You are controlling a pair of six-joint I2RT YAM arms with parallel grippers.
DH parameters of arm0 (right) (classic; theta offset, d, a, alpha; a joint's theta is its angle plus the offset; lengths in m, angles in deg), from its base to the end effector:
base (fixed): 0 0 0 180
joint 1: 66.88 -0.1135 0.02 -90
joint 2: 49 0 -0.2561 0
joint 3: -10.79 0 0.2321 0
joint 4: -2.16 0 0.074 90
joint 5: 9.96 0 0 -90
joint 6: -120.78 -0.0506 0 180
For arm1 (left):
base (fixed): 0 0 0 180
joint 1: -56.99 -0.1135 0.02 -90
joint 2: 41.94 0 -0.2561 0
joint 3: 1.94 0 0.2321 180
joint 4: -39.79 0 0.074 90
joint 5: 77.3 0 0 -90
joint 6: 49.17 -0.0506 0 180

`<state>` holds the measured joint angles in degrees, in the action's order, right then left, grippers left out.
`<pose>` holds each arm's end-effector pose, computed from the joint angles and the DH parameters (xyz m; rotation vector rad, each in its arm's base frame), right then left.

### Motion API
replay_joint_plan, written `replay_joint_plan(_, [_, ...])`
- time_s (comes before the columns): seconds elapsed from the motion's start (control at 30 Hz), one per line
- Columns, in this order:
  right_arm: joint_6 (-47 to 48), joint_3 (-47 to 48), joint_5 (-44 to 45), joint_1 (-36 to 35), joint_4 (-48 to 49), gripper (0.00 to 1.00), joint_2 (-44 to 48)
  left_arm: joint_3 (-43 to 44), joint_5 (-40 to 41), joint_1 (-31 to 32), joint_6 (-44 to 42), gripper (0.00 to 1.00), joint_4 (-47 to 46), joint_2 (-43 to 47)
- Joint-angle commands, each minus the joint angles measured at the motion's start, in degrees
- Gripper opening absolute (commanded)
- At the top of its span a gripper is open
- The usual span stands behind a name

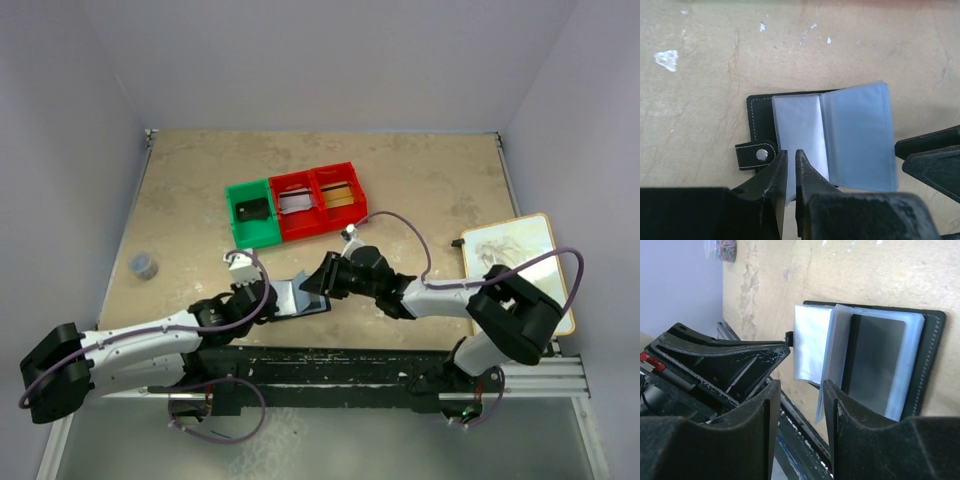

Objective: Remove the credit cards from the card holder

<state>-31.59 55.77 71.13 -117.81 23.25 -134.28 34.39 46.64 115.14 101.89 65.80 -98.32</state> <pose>0.1786 0.2324 0.1778 0.0979 2.1974 1.3976 0.1172 -0.1352 0.1637 -0.3309 2.2212 -0.4314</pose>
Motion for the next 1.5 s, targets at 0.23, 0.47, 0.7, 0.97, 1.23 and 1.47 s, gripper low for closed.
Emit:
replay_joint_plan(0.23, [2.89,9.52,-5.23,-1.59,2.16,0.43,-7.50,0.54,9.20,-0.08,5.01,0.09,10.36,6.83])
replay_joint_plan(0.47, [3.39,12.31,-6.72,-2.81,1.20,0.43,-11.80,0.69,11.05,-0.06,6.48,0.10,13.53,9.59])
replay_joint_plan(0.7, [4.03,12.40,-4.87,-2.85,-1.19,0.43,-11.10,0.53,10.15,-0.06,5.19,0.12,13.01,10.66])
replay_joint_plan(0.97, [4.46,10.80,-2.81,-2.81,-5.97,0.43,-8.83,-0.05,2.13,-0.08,-2.11,0.15,3.16,9.01])
replay_joint_plan(1.23, [3.75,9.76,-2.04,-2.71,-6.16,0.43,-8.27,0.17,-1.62,-0.07,-2.46,0.17,1.06,7.01])
replay_joint_plan(1.47, [4.66,10.44,-2.44,-2.71,-6.84,0.44,-10.08,0.68,-4.01,-0.05,-1.52,0.18,0.83,1.51])
